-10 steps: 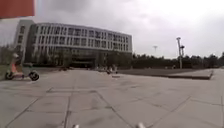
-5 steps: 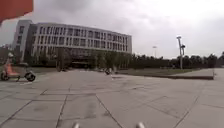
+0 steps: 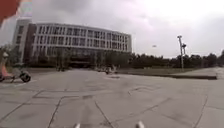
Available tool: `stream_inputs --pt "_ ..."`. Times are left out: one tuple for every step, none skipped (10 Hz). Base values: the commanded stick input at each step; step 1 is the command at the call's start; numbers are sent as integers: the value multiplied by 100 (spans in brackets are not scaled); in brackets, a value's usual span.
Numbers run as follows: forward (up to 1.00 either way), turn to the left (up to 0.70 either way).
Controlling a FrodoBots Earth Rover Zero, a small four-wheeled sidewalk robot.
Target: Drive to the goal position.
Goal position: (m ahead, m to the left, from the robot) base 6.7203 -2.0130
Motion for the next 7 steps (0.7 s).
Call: stream_inputs --pt "50 0" --pt "50 0" --pt "50 0" --pt "50 0" --pt "50 6" --pt "50 13" --pt "50 22"
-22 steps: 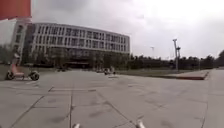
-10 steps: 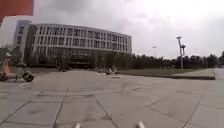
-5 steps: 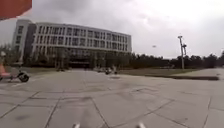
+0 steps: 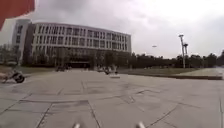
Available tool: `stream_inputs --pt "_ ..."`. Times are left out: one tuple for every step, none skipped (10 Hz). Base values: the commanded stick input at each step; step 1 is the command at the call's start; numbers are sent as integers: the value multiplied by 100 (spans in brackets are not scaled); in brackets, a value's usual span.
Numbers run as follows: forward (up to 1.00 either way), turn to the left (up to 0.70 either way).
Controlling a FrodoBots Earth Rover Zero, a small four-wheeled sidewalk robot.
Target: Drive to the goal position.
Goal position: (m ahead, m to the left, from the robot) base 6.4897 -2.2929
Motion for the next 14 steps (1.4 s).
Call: stream_inputs --pt "50 25" --pt "50 25" --pt "50 25" --pt "50 25" --pt "50 25" --pt "50 24" --pt "50 21" --pt "50 17" --pt "50 0" --pt "50 0" --pt "50 0" --pt "50 0" --pt "50 0" --pt "50 0"
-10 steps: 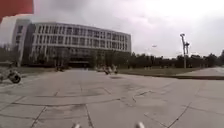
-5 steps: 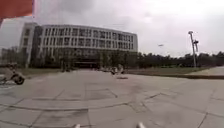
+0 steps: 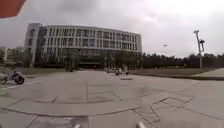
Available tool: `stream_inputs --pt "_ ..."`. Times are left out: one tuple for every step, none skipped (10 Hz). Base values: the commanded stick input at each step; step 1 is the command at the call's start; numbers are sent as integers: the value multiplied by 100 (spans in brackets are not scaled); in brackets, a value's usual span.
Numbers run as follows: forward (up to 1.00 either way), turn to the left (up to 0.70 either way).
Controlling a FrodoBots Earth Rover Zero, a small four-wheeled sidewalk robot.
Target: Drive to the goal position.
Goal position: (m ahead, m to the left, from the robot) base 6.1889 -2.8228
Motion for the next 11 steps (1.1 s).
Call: stream_inputs --pt "50 0" --pt "50 1" --pt "50 6" --pt "50 16" --pt "50 21" --pt "50 25" --pt "50 25" --pt "50 25" --pt "50 25" --pt "50 25" --pt "50 25"
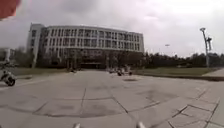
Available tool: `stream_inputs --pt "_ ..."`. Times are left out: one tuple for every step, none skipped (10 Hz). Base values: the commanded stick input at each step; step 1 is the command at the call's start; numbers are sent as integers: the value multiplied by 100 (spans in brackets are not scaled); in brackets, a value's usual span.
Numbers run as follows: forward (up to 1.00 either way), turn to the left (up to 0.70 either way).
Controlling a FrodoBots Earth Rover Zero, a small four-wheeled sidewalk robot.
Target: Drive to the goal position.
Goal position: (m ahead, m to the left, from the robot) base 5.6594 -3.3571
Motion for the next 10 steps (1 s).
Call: stream_inputs --pt "50 0" --pt "50 0" --pt "50 0" --pt "50 0" --pt "50 0" --pt "50 0" --pt "50 0" --pt "50 2" --pt "50 7" --pt "50 13"
